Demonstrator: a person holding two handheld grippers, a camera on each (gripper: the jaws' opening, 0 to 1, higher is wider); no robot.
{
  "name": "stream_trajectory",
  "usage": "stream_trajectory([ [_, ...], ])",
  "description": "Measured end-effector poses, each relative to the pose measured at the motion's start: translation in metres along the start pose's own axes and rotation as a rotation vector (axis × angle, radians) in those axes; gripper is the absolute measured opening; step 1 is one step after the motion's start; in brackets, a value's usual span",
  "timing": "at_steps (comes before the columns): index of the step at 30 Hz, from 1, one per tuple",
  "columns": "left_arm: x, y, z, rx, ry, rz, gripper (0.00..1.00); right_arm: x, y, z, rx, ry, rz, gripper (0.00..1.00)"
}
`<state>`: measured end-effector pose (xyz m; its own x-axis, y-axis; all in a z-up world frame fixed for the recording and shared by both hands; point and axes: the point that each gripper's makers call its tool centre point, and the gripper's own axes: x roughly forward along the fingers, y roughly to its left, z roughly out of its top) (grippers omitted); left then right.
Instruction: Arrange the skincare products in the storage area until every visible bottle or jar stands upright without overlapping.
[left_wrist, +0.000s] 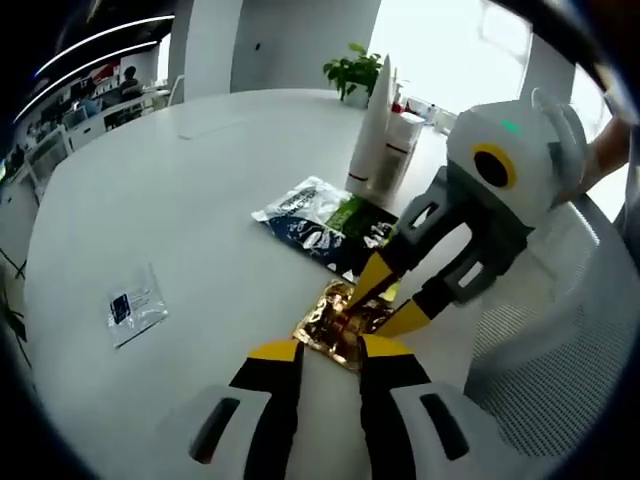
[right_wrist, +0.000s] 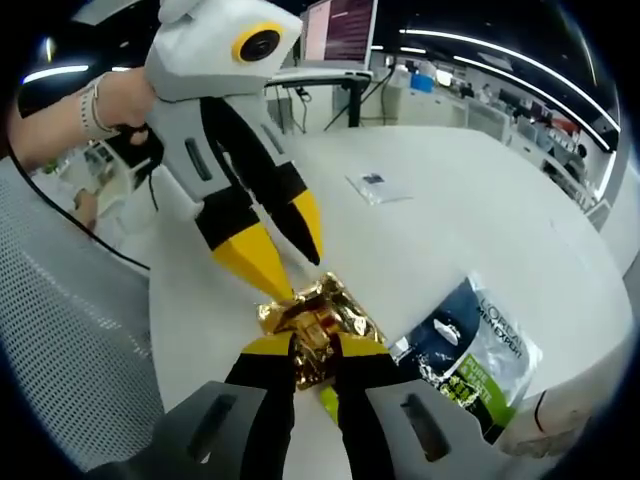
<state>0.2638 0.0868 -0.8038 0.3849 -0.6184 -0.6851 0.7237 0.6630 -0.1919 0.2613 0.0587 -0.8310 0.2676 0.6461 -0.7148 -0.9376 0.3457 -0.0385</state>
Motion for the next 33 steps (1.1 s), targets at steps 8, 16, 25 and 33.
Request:
stream_trajectory([
  [8,-0.023,-0.011,0.002,-0.038,-0.052,0.032,0.26,0.001,0.000,0.000,0.005,0.007,0.000,0.15],
  [16,-0.048,-0.018,0.003,-0.068,-0.078,0.078,0.31,-0.002,0.002,0.005,-0.017,0.012,0.002,0.16],
  [25,-0.061,-0.021,0.006,-0.079,-0.095,0.120,0.37,-0.032,0.001,0.034,-0.017,-0.064,-0.022,0.21],
  [33,-0.067,-0.026,0.008,-0.085,-0.111,0.139,0.42,-0.072,-0.011,0.036,0.038,-0.105,-0.079,0.27],
])
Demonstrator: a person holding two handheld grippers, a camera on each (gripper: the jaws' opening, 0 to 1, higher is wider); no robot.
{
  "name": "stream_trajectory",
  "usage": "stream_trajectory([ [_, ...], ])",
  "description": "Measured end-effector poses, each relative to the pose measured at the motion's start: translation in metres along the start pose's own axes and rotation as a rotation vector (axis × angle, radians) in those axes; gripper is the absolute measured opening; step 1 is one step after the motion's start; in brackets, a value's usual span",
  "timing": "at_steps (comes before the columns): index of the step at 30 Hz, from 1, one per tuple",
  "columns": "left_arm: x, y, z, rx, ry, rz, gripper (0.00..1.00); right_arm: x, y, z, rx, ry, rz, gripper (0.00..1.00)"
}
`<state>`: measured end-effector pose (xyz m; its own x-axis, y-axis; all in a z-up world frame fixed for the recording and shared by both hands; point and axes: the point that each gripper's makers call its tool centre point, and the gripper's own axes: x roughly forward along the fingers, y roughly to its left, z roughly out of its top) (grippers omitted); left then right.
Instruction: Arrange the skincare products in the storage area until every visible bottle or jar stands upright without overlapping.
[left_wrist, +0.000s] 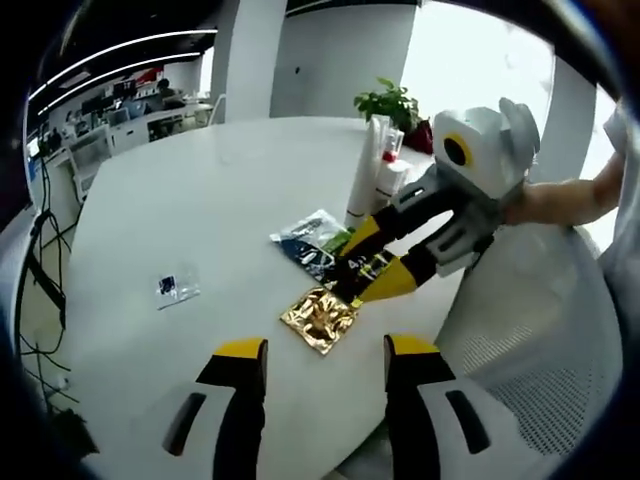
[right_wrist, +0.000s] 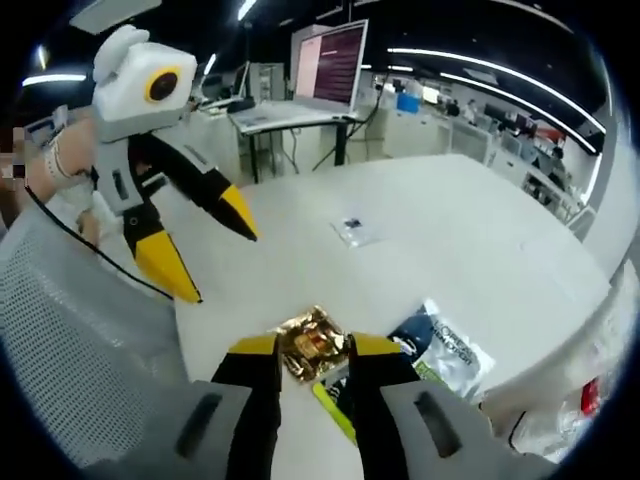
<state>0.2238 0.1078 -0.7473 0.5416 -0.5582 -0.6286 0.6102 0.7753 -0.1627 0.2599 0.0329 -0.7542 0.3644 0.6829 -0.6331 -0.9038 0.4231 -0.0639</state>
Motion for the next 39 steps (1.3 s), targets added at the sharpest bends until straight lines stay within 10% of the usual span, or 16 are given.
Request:
stream_trajectory([
  [18,-0.019,-0.020,0.014,0.012,-0.043,0.025,0.53,-0.098,-0.021,0.006,0.018,-0.059,-0.194,0.53],
  [39,-0.027,-0.031,0.016,0.028,-0.064,0.070,0.75,-0.155,-0.055,-0.030,0.124,-0.036,-0.379,0.91],
])
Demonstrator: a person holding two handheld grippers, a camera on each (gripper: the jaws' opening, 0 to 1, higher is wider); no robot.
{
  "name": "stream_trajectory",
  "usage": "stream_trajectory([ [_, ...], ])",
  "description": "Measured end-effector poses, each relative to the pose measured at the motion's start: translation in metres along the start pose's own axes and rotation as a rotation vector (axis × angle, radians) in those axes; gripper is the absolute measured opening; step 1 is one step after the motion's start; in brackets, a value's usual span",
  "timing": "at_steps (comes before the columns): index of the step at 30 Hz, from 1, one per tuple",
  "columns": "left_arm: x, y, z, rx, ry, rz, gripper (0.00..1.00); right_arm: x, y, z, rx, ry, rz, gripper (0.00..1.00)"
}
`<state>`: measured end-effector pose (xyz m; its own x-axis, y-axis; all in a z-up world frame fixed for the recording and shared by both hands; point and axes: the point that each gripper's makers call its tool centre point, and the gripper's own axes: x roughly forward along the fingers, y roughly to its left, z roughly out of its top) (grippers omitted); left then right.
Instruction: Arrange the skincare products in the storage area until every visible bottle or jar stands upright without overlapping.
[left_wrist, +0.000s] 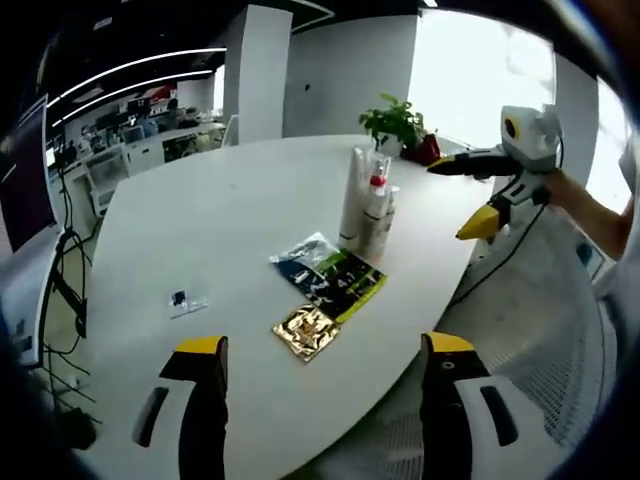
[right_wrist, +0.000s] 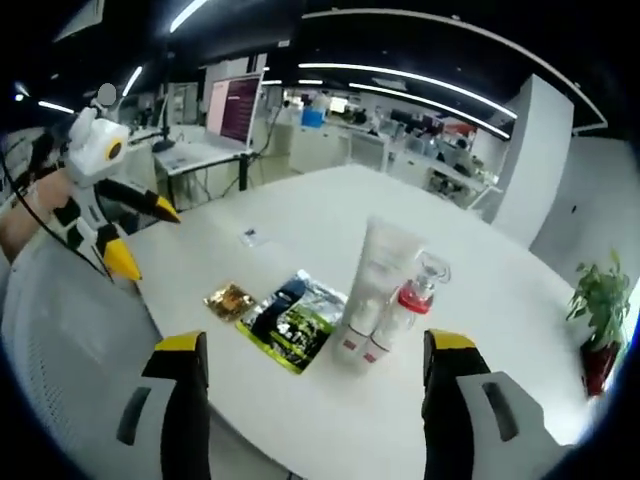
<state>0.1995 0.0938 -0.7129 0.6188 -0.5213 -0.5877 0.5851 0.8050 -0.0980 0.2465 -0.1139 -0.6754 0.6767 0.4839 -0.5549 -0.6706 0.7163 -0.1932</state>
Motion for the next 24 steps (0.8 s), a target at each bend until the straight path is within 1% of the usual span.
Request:
stream_trajectory([
  [3,0.0003,0.0008,-0.0009,0.005,-0.001,0.008,0.79,-0.0019,-0.0017,-0.0013,0.016,-0.002,-0.003,0.94],
  [6,0.0005,0.0016,-0.0002,-0.001,-0.009,0.017,0.82,-0.0029,-0.0038,-0.0031,0.011,0.003,-0.015,0.97],
  [11,0.0016,0.0011,0.0013,-0.004,-0.018,0.019,0.86,-0.0039,-0.0043,-0.0055,0.019,0.005,-0.010,0.97],
  [16,0.0032,0.0008,-0.0009,-0.004,-0.010,0.017,0.89,-0.0032,-0.0073,-0.0069,0.017,0.006,-0.023,0.99],
  [21,0.0056,0.0006,-0.0028,-0.013,-0.004,0.009,0.92,-0.0005,-0.0103,-0.0078,0.025,0.006,-0.029,1.00],
  [24,0.0075,0.0003,-0.0001,-0.007,-0.018,0.004,0.97,0.0019,-0.0104,-0.0095,0.032,0.014,-0.027,1.00],
])
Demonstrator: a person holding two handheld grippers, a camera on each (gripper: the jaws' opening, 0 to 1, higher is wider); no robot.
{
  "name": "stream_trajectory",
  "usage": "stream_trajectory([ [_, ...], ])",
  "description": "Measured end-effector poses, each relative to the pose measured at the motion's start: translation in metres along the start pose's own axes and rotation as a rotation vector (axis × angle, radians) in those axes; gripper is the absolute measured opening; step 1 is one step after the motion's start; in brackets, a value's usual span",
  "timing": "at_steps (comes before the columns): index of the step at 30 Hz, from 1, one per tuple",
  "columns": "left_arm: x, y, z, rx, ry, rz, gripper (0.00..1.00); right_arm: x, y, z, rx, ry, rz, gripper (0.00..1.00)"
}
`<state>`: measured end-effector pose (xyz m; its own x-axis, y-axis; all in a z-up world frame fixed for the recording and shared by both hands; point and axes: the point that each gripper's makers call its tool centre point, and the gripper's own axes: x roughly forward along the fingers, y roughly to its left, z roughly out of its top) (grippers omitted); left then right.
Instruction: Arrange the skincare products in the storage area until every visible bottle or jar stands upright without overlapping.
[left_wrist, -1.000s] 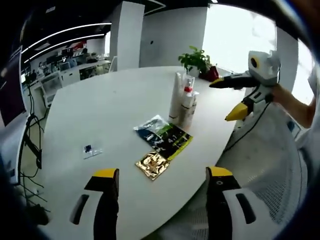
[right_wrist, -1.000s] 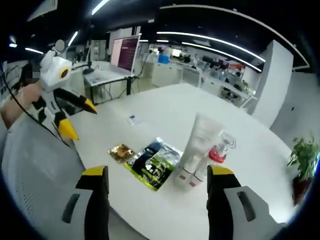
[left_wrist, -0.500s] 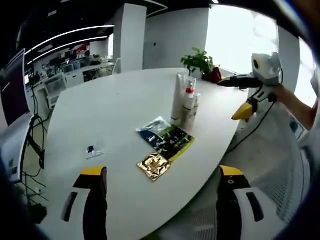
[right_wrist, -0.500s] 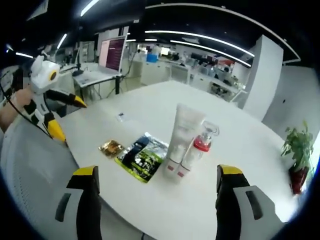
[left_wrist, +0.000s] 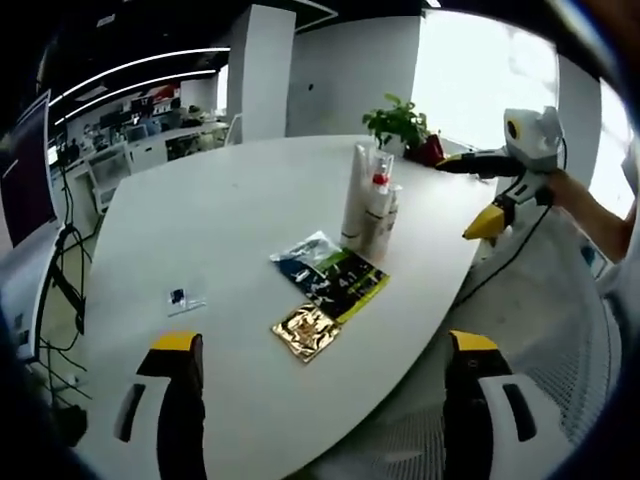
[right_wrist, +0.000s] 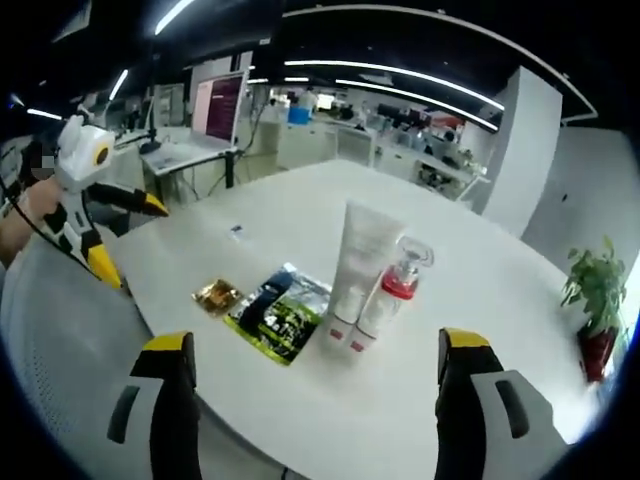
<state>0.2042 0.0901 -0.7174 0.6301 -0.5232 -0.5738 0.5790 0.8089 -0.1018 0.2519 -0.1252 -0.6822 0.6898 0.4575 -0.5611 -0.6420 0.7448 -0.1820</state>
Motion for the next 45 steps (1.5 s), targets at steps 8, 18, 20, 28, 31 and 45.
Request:
stream_trajectory([
  [8,0.004,0.004,0.002,0.010,-0.014,0.002,0.99,0.007,0.003,-0.003,0.012,0.012,0.007,1.00],
  [18,0.012,0.011,-0.001,-0.005,-0.018,0.005,0.99,0.015,0.011,0.002,-0.003,0.009,0.012,1.00],
  [20,0.013,0.012,0.002,-0.007,-0.038,0.002,0.99,0.018,0.013,0.006,-0.016,0.009,0.021,1.00],
  [28,0.020,0.022,0.006,-0.017,-0.052,0.004,0.99,0.030,0.040,0.016,-0.047,0.007,0.116,1.00],
  [31,0.025,0.027,0.003,-0.021,-0.036,0.010,0.99,0.035,0.054,0.026,-0.066,-0.023,0.164,1.00],
  [45,0.044,0.069,-0.001,-0.039,-0.007,0.049,0.99,0.076,0.084,0.033,-0.122,-0.008,0.289,1.00],
])
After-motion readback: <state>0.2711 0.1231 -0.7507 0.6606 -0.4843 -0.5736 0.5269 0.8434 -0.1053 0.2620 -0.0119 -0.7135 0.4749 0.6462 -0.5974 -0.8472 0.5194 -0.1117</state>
